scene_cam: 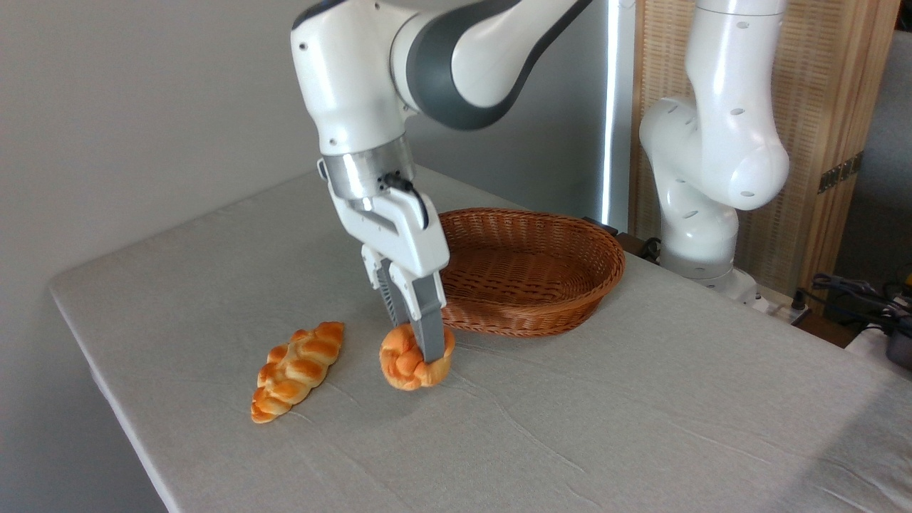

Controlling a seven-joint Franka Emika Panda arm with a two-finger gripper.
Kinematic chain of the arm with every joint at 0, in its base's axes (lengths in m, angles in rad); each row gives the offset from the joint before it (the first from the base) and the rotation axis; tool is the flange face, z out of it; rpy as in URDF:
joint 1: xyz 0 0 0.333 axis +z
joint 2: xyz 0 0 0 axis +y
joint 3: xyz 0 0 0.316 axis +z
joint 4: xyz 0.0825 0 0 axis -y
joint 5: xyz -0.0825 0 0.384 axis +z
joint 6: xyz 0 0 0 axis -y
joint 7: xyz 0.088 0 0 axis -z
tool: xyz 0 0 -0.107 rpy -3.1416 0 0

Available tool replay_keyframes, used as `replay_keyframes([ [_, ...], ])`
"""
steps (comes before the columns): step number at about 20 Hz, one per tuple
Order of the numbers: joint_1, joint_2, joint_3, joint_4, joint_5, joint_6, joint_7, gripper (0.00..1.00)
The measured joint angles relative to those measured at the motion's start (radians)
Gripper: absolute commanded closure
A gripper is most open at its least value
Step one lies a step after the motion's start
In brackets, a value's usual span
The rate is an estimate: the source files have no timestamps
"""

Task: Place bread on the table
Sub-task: 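Lift the bun out of the basket and lower it onto the table, then open the gripper to release the bun and raise it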

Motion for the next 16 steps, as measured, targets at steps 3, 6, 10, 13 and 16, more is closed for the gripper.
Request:
replay_keyframes([
  [3,-0.005,0.02,0.0,0.001,0.0,0.033,0.0,0.0],
  [6,-0.026,0.027,-0.001,0.001,0.0,0.033,0.0,0.0],
  [10,-0.037,0.029,-0.001,0.002,0.0,0.033,0.0,0.0],
  [13,-0.036,0.027,0.001,0.013,0.0,0.034,-0.002,0.0],
  [16,-0.033,0.018,0.003,0.065,-0.006,0.029,-0.028,0.0],
])
